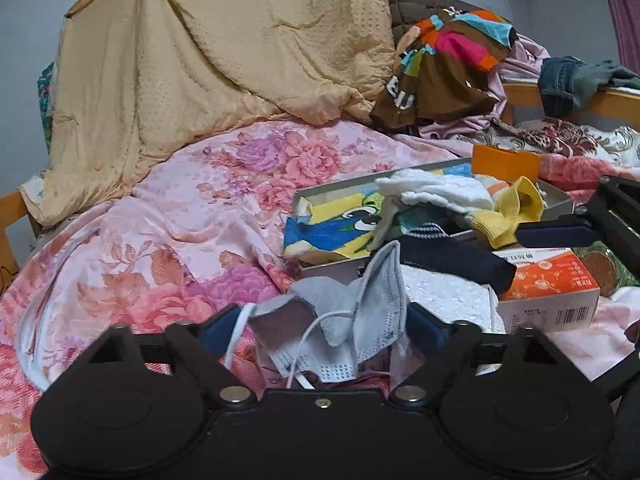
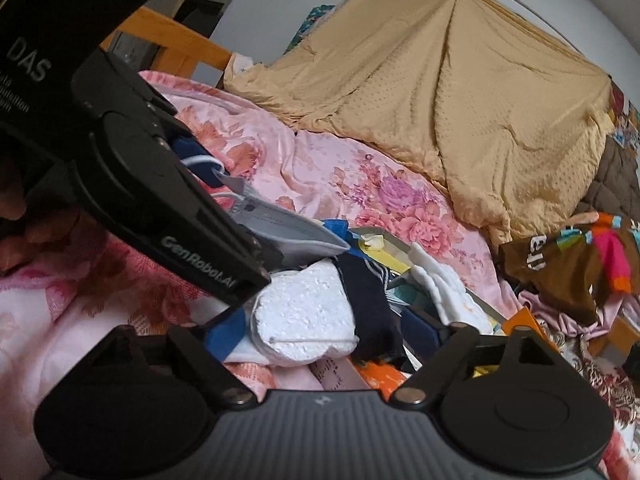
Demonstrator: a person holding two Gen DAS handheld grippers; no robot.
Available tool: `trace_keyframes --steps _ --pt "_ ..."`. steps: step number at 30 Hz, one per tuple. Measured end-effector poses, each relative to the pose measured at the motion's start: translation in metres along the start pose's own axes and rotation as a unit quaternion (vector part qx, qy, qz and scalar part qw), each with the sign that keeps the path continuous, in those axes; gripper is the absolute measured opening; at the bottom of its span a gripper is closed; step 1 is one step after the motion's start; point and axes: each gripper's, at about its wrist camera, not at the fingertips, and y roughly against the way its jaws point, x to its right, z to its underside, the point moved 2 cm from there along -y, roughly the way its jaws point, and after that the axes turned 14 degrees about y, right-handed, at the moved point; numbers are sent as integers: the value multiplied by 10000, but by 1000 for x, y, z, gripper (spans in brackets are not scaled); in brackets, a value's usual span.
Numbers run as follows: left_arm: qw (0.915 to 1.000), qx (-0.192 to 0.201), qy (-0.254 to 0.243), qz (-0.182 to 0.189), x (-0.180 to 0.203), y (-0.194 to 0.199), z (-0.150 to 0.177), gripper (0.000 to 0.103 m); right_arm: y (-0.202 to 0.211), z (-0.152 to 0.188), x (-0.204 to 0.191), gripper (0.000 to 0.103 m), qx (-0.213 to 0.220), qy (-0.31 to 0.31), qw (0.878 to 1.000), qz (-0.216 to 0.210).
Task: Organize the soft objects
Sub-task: 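Close the left gripper on the grey mask while the right closes on the packet, then carry the mask and packet with both grippers and lower them into the tray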
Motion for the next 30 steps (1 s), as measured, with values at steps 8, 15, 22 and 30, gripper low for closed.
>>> trace_keyframes --steps 8,15,22,30 --pt "9987 -221 457 71 -15 -8 2 36 1 2 3 53 13 -121 9998 130" --pt "9958 -181 888 83 -28 -9 1 17 -3 2 6 32 -19 -111 9999 -10" --pt "9959 -96 897 69 -23 0 -3 12 10 -3 18 18 145 -356 9992 -107" --pt "9842 -255 1747 104 -25 17 -23 11 38 -2 60 14 212 -1398 9892 -376"
